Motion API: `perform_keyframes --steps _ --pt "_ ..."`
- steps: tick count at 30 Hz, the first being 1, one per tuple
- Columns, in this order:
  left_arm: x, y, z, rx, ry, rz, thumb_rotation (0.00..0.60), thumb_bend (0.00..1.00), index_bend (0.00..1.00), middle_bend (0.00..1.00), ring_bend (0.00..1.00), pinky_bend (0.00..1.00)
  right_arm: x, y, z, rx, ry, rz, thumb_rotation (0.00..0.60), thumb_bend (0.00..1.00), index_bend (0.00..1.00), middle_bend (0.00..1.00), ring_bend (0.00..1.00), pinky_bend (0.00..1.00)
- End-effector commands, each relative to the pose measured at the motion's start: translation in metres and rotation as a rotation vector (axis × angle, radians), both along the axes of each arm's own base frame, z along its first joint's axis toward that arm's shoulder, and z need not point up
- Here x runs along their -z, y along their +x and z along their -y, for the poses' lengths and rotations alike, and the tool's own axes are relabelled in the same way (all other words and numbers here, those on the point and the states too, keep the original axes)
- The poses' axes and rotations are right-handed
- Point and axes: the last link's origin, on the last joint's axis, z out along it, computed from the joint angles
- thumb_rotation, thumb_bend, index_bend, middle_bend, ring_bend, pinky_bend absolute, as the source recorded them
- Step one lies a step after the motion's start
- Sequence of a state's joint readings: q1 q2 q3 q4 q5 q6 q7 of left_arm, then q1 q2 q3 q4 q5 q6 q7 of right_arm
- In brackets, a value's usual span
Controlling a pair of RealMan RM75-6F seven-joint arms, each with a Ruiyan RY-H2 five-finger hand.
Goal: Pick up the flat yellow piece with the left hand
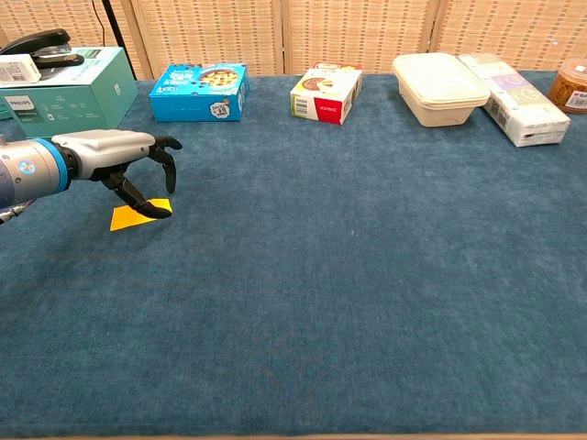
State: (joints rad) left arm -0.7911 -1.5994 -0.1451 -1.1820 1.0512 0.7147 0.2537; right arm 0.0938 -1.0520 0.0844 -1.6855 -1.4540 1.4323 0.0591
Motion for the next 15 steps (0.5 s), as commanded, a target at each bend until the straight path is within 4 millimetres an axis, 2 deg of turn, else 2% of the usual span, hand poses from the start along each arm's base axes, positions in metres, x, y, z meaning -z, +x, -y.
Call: perform_keyframes --steps 1,15 --pt "0.0005 0.0 -0.0011 0.007 -0.003 -0.004 0.389 0.19 0.43 0.0 0.0 0.0 -0.0006 -0.0002 0.0002 0.001 -0.002 0.001 0.6 0.0 0.0 0.0 0.0 0.0" --pt "0.0022 -0.0017 -0.001 0.016 -0.003 -0.018 0.36 0.21 0.45 0.0 0.0 0.0 -0.0015 -0.0009 0.0009 0.005 -0.006 0.004 0.6 0.0 0.0 0.0 0.0 0.0"
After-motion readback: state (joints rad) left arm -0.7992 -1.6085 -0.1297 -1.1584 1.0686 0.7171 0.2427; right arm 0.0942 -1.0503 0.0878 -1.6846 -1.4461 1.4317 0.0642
